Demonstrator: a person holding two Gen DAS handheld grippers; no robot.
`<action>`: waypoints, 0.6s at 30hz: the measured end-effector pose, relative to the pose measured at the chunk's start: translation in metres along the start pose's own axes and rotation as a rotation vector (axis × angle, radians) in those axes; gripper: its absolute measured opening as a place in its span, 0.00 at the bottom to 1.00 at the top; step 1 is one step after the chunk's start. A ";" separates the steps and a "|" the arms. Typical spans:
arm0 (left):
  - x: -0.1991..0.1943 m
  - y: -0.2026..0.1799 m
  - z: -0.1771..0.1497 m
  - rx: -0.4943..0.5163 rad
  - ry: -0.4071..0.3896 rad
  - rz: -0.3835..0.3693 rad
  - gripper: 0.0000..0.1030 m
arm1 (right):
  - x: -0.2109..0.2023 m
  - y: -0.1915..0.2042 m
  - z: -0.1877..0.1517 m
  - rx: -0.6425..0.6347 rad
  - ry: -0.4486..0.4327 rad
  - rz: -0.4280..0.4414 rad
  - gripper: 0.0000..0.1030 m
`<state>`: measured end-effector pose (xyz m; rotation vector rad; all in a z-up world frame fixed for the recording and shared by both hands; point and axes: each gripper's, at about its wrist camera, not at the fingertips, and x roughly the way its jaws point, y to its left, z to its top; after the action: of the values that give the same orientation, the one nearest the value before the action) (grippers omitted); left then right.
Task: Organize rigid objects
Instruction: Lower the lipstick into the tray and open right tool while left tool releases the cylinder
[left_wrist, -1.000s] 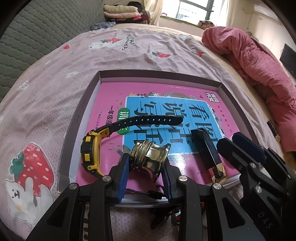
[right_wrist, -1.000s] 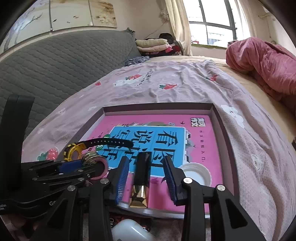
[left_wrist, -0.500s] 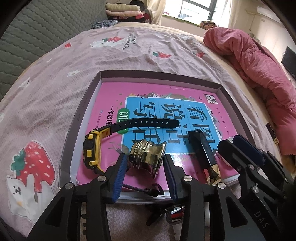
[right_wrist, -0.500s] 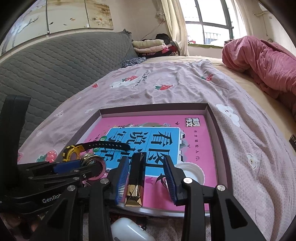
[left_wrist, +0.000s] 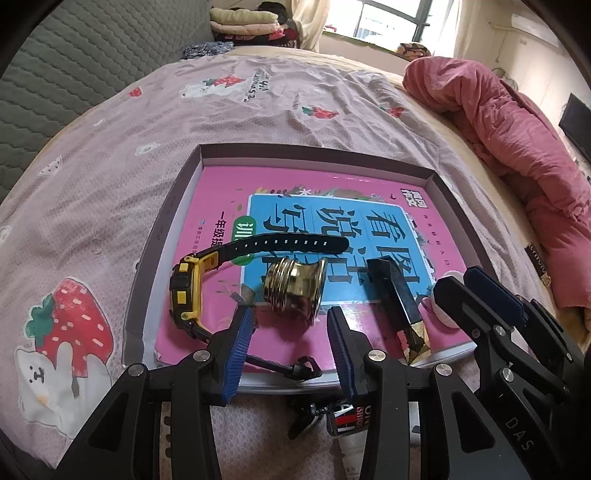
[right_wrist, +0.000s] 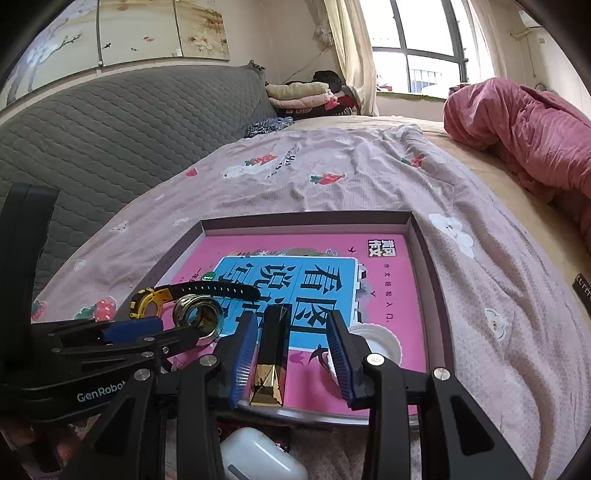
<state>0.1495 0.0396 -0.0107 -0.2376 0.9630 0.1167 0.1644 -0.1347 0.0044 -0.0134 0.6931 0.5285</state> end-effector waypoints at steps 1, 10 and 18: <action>-0.001 0.000 0.000 0.002 0.001 -0.001 0.42 | -0.001 -0.001 0.000 -0.002 -0.001 -0.001 0.37; -0.008 -0.001 -0.005 0.005 0.000 -0.005 0.42 | -0.009 -0.002 -0.001 -0.013 -0.019 -0.013 0.43; -0.018 -0.001 -0.007 0.011 -0.013 -0.010 0.42 | -0.022 -0.002 0.002 -0.021 -0.063 -0.014 0.48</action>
<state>0.1342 0.0368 0.0009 -0.2314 0.9492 0.1040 0.1524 -0.1464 0.0188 -0.0210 0.6254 0.5209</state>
